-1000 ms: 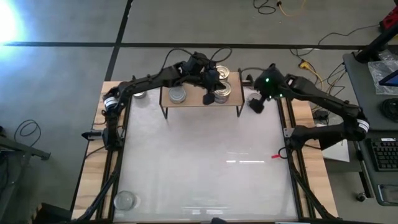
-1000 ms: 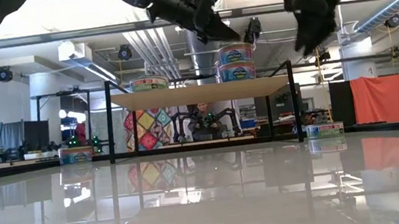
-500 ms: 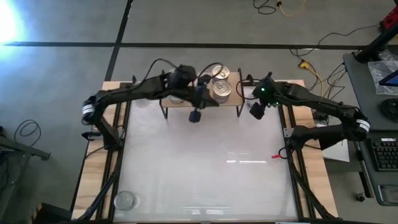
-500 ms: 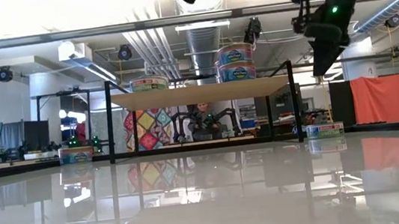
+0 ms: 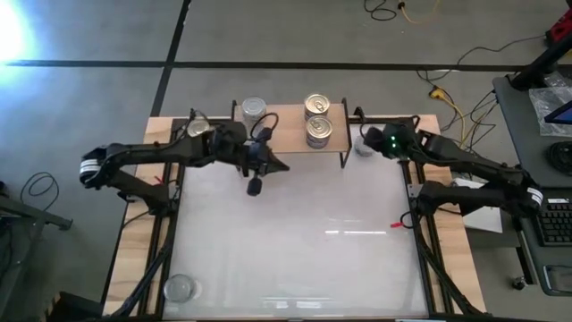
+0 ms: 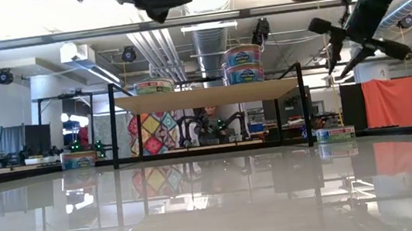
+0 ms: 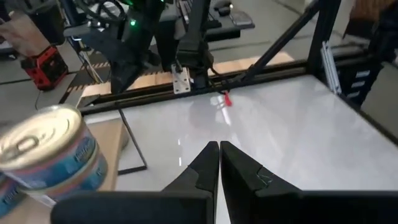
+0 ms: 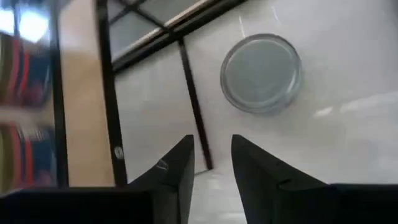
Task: Stack canned seafood by type on shelf
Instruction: Stack the green tuna can on top of the green tuna can on the shelf
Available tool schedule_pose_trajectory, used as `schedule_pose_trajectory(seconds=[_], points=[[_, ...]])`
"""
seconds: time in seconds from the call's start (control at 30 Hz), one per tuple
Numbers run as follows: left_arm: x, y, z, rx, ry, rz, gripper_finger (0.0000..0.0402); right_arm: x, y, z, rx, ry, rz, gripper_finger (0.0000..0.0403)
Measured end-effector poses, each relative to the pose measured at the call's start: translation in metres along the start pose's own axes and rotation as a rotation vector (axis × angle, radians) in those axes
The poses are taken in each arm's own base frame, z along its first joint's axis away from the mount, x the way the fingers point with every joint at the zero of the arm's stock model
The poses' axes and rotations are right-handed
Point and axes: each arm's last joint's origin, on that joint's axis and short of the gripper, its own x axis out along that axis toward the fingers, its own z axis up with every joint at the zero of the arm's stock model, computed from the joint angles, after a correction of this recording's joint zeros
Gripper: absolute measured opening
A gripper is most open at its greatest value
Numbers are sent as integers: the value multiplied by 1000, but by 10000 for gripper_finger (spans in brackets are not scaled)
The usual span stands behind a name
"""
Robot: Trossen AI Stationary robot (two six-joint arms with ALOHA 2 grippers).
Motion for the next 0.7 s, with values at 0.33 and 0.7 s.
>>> schedule_pose_trajectory(seconds=[0.33,0.7], points=[[6,-31,-29,-118,-125,-67,0,29,-1,2,430,-308,-154,67],[12,-94,-26,-125,-127,-234,0,83,0,-13,624,-286,-295,74]])
